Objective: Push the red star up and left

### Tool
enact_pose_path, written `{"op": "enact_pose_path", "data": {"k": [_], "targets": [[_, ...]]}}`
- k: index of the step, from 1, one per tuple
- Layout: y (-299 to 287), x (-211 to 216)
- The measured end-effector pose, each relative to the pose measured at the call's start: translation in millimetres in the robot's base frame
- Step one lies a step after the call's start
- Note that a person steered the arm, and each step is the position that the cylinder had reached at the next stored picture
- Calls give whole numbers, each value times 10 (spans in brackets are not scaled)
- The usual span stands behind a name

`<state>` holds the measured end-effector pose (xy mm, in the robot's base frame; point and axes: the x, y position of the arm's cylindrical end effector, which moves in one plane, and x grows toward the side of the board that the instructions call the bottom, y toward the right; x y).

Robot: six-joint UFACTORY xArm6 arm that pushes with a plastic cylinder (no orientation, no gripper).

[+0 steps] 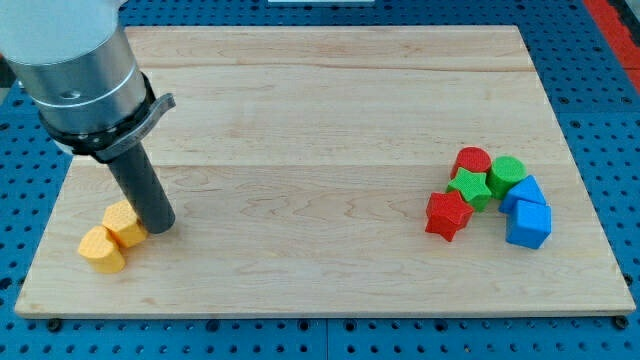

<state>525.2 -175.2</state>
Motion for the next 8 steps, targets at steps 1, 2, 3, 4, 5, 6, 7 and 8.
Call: {"op": "enact_pose_path", "data": {"k": [1, 2, 3, 4, 5, 6, 7, 8], "targets": [[15, 0], [576, 76], [1366, 254], [2190, 472], [2996, 636], [3114, 547], [3114, 429], [3122, 366]]}}
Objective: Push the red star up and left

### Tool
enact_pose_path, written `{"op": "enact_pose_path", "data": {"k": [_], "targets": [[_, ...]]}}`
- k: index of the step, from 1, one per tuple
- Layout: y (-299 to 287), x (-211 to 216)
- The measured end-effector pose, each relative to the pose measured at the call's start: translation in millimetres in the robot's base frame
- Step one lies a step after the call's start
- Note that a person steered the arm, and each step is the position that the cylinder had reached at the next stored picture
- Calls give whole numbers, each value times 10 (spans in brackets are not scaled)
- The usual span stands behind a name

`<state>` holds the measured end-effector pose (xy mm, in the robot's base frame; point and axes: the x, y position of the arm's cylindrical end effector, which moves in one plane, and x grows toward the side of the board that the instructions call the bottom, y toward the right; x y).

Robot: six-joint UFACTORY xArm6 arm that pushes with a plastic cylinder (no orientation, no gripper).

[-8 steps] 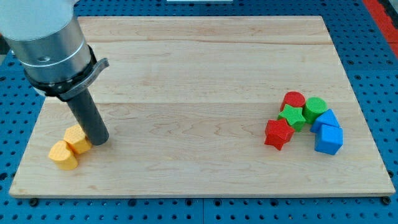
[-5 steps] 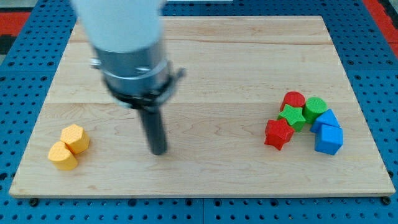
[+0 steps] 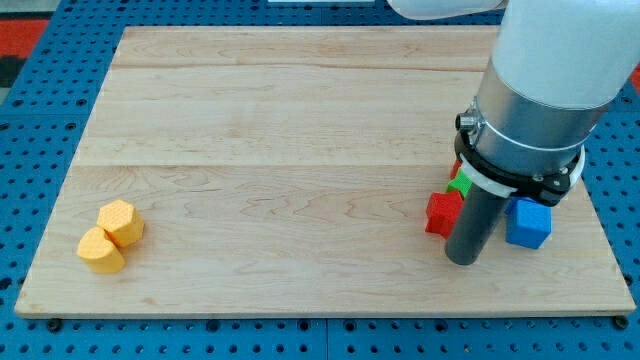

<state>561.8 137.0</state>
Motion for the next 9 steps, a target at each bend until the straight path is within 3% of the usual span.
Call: {"op": "enact_pose_path", "data": {"k": [5, 9], "targets": [[147, -373], [-468, -601]]}}
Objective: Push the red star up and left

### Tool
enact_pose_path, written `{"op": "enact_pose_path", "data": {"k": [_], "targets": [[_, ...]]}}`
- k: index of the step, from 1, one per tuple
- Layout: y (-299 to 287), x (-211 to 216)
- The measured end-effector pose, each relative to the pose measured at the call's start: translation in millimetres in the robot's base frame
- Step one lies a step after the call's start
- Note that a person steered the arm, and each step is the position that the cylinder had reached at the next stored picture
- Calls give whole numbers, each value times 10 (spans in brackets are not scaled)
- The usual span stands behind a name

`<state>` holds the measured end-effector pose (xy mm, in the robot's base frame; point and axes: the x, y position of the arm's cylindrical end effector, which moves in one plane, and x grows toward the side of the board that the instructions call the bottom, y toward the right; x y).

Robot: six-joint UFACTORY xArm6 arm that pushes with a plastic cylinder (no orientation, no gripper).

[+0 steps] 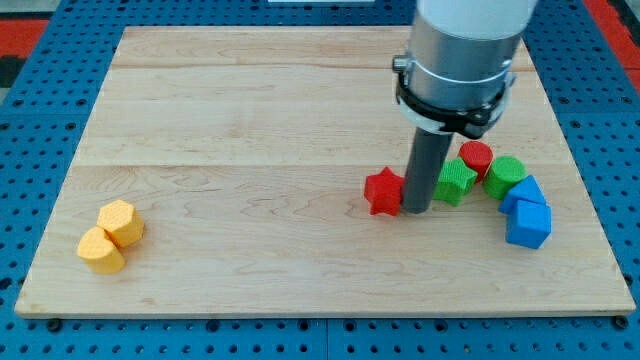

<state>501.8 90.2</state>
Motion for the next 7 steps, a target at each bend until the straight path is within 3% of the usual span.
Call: {"op": "enact_pose_path", "data": {"k": [2, 5, 7], "targets": [[-419, -42], [-867, -622], [-1245, -748]]}}
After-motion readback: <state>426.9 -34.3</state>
